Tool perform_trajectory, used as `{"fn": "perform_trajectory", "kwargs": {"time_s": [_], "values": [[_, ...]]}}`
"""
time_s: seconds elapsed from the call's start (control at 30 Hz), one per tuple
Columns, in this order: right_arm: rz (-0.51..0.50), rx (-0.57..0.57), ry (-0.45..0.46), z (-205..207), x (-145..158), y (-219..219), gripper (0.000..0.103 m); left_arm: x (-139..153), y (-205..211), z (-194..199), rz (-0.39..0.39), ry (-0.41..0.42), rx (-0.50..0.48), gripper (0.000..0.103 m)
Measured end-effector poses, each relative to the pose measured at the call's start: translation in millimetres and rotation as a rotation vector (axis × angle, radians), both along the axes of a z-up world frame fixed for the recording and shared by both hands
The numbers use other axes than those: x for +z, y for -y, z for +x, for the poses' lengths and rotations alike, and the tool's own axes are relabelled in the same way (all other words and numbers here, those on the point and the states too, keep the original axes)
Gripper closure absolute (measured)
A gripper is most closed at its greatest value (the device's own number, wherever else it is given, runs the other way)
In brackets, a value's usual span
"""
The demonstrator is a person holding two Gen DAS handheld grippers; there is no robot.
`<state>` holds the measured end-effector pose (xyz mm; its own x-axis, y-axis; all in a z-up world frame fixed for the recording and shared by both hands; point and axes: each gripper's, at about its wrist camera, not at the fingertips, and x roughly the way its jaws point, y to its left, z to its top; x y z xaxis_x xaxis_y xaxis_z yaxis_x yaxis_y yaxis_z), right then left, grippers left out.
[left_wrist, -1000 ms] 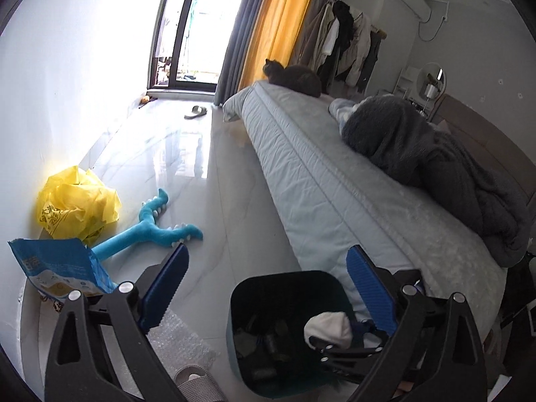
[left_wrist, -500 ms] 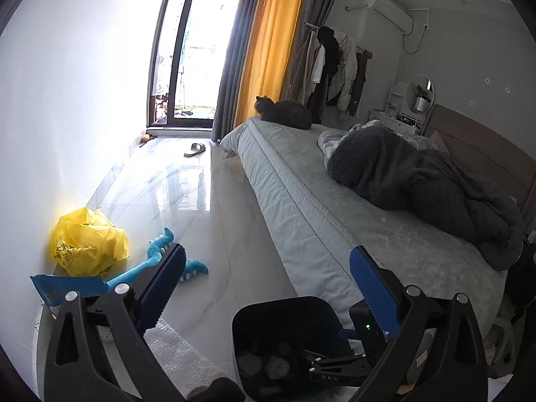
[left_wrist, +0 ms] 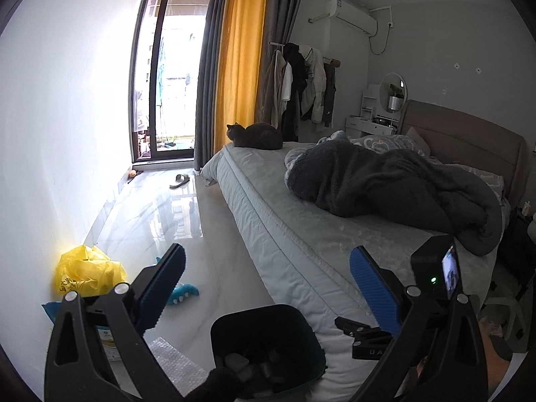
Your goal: Collect trash
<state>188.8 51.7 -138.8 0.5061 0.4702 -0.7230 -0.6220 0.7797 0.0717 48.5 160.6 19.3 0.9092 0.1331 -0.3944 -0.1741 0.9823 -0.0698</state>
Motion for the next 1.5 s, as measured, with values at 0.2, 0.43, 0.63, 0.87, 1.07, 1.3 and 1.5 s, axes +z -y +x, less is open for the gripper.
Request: {"fn": "perform_trajectory", "kwargs": {"time_s": [0.2, 0.43, 0.63, 0.87, 1.07, 1.3, 1.5], "values": [[0.059, -0.083, 0.098, -17.9, 44.2, 59.6, 0.009, 4.8, 25.5, -11.8, 0.008, 0.011, -0.018, 0.003], [0.105, -0.191, 0.225, -49.1, 83.6, 129.9, 0.004, 17.1, 50.7, -20.9, 0.087, 0.022, -0.012, 0.003], [0.152, -0.303, 0.301, -81.8, 104.1, 191.1, 0.003, 21.8, 70.3, -31.3, 0.139, 0.032, -0.004, 0.003], [0.187, -0.397, 0.354, -103.7, 107.8, 243.3, 0.003, 6.5, 81.3, -37.5, 0.175, 0.019, 0.002, 0.003], [0.214, -0.357, 0.413, -125.7, 110.1, 255.2, 0.003, -15.9, 78.3, -42.1, 0.138, 0.021, -0.010, 0.003], [0.226, -0.350, 0.467, -135.8, 109.9, 263.7, 0.003, -15.7, 78.1, -54.8, 0.139, 0.068, -0.016, 0.003], [0.232, -0.359, 0.475, -136.2, 108.8, 267.4, 0.003, -15.1, 79.4, -59.0, 0.145, 0.083, -0.017, 0.003]]}}
